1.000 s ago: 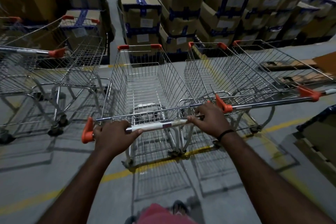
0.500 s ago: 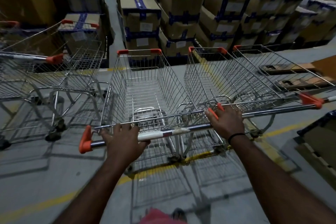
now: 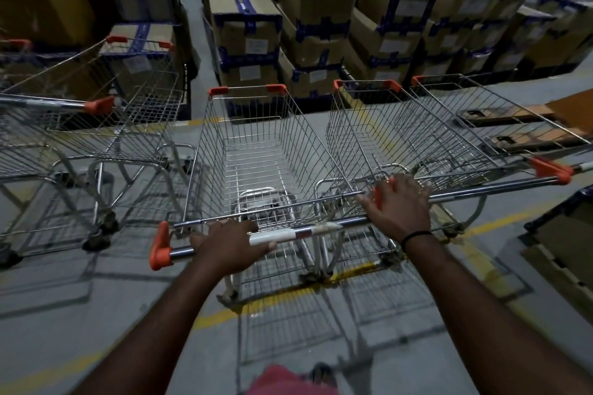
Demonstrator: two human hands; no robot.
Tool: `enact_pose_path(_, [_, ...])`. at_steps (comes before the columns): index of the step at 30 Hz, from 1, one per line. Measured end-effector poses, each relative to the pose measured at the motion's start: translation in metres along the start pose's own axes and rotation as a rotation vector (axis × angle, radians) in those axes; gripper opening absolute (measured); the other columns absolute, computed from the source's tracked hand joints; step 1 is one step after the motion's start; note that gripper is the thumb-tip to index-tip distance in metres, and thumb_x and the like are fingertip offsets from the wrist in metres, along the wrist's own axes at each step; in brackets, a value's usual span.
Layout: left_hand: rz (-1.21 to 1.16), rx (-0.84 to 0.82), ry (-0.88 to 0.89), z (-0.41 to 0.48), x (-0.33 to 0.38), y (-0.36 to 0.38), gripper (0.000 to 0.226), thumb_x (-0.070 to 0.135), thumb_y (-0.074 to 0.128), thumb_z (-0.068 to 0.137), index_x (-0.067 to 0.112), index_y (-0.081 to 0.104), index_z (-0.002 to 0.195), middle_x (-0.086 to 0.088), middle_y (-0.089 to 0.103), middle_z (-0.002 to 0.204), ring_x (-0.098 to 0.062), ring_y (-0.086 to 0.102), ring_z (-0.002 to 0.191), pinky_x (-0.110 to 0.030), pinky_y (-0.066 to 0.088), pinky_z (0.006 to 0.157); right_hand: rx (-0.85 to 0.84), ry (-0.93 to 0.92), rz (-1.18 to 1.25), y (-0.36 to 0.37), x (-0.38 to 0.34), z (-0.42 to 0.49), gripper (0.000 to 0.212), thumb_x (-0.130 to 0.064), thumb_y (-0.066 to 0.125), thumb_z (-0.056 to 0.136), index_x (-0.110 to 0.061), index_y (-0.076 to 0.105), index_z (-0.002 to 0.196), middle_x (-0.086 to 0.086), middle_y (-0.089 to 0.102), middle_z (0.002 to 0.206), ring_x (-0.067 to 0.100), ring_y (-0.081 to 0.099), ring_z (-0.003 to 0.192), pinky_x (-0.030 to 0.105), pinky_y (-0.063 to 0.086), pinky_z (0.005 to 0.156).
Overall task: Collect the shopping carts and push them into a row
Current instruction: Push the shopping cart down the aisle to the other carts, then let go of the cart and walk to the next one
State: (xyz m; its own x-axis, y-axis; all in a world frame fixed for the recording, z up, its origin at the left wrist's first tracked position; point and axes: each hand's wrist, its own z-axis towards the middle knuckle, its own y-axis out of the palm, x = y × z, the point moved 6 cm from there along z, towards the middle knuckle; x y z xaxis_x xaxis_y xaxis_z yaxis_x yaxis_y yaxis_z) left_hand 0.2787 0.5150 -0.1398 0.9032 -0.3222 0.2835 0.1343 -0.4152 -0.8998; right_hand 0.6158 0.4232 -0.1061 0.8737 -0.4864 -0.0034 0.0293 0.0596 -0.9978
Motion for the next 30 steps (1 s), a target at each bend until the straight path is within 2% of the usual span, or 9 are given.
enact_pose_path(2, [-0.119, -0.024, -0.007, 0.006, -0.005, 0.001, 0.11, 0.11, 0.018, 0.048, 0.041, 0.062, 0.121, 0.003, 0.067, 0.126, -0.028, 0.058, 0.119, -0.055, 0.043, 0.102, -0.01, -0.062, 0.015, -0.005, -0.027, -0.003, 0.073, -0.076, 0.033, 0.091, -0.027, 0.05, 0.142, 0.012, 0.042, 0.153, 0.032, 0.027, 0.148, 0.062, 0.002, 0.121])
enact_pose_path(6, [-0.093, -0.047, 0.028, -0.003, 0.003, -0.006, 0.07, 0.087, 0.034, 0.082, 0.031, 0.065, 0.11, -0.003, 0.069, 0.117, -0.03, 0.06, 0.114, -0.048, 0.044, 0.101, -0.057, -0.159, 0.11, 0.005, -0.073, -0.012, 0.063, -0.072, 0.034, 0.092, -0.026, 0.068, 0.118, 0.002, 0.067, 0.124, 0.022, 0.056, 0.125, 0.059, 0.004, 0.12])
enact_pose_path(10, [-0.099, -0.083, 0.079, -0.003, 0.005, -0.004, 0.051, 0.069, 0.04, 0.097, 0.025, 0.065, 0.102, -0.003, 0.068, 0.105, -0.027, 0.063, 0.105, -0.036, 0.047, 0.088, -0.09, -0.134, 0.122, 0.01, -0.084, -0.024, 0.06, -0.06, 0.028, 0.102, -0.023, 0.075, 0.102, 0.0, 0.075, 0.097, 0.02, 0.066, 0.101, 0.054, 0.017, 0.117])
enact_pose_path(13, [-0.22, -0.073, 0.071, 0.002, -0.001, -0.007, 0.038, 0.062, 0.05, 0.096, 0.03, 0.062, 0.079, 0.006, 0.066, 0.085, -0.019, 0.064, 0.09, -0.032, 0.046, 0.076, -0.132, -0.126, 0.191, 0.007, -0.086, -0.016, 0.053, -0.061, 0.038, 0.098, -0.024, 0.075, 0.094, -0.003, 0.072, 0.081, 0.017, 0.067, 0.085, 0.049, 0.037, 0.109])
enact_pose_path(15, [-0.307, -0.015, 0.043, 0.005, -0.004, -0.016, 0.033, 0.053, 0.057, 0.096, 0.03, 0.062, 0.073, 0.005, 0.068, 0.08, -0.018, 0.065, 0.086, -0.031, 0.047, 0.075, -0.113, -0.163, 0.219, 0.001, -0.096, -0.005, 0.046, -0.061, 0.049, 0.093, -0.022, 0.073, 0.093, -0.002, 0.072, 0.082, 0.02, 0.068, 0.085, 0.034, 0.047, 0.089])
enact_pose_path(17, [-0.387, 0.085, 0.009, 0.007, -0.006, -0.03, 0.027, 0.046, 0.062, 0.096, 0.027, 0.067, 0.078, 0.0, 0.07, 0.084, -0.022, 0.067, 0.09, -0.032, 0.048, 0.076, -0.089, -0.23, 0.25, -0.006, -0.117, 0.007, 0.043, -0.061, 0.054, 0.09, -0.022, 0.073, 0.095, 0.001, 0.074, 0.091, 0.024, 0.068, 0.092, 0.03, 0.043, 0.074])
enact_pose_path(21, [-0.431, 0.228, -0.086, 0.007, -0.02, -0.063, 0.025, 0.044, 0.062, 0.096, 0.021, 0.073, 0.097, 0.001, 0.072, 0.091, -0.019, 0.065, 0.091, -0.028, 0.038, 0.069, -0.125, -0.352, 0.392, -0.022, -0.173, 0.026, 0.04, -0.059, 0.057, 0.092, -0.024, 0.074, 0.103, 0.001, 0.074, 0.103, 0.025, 0.067, 0.1, 0.033, 0.051, 0.08])
enact_pose_path(27, [-0.565, 0.411, -0.217, -0.001, -0.079, -0.108, 0.025, 0.047, 0.065, 0.093, 0.027, 0.067, 0.078, 0.008, 0.067, 0.072, -0.018, 0.066, 0.079, -0.032, 0.049, 0.07, -0.177, -0.521, 0.535, -0.038, -0.26, 0.035, 0.035, -0.056, 0.06, 0.092, -0.024, 0.075, 0.095, -0.003, 0.074, 0.092, 0.021, 0.067, 0.093, 0.035, 0.053, 0.077])
enact_pose_path(30, [-0.595, 0.488, -0.256, -0.011, -0.12, -0.132, 0.026, 0.046, 0.067, 0.092, 0.021, 0.073, 0.091, 0.004, 0.072, 0.083, -0.02, 0.067, 0.086, -0.035, 0.054, 0.079, -0.214, -0.596, 0.555, -0.051, -0.304, 0.038, 0.036, -0.056, 0.059, 0.093, -0.024, 0.075, 0.096, -0.004, 0.074, 0.095, 0.018, 0.066, 0.092, 0.036, 0.054, 0.077])
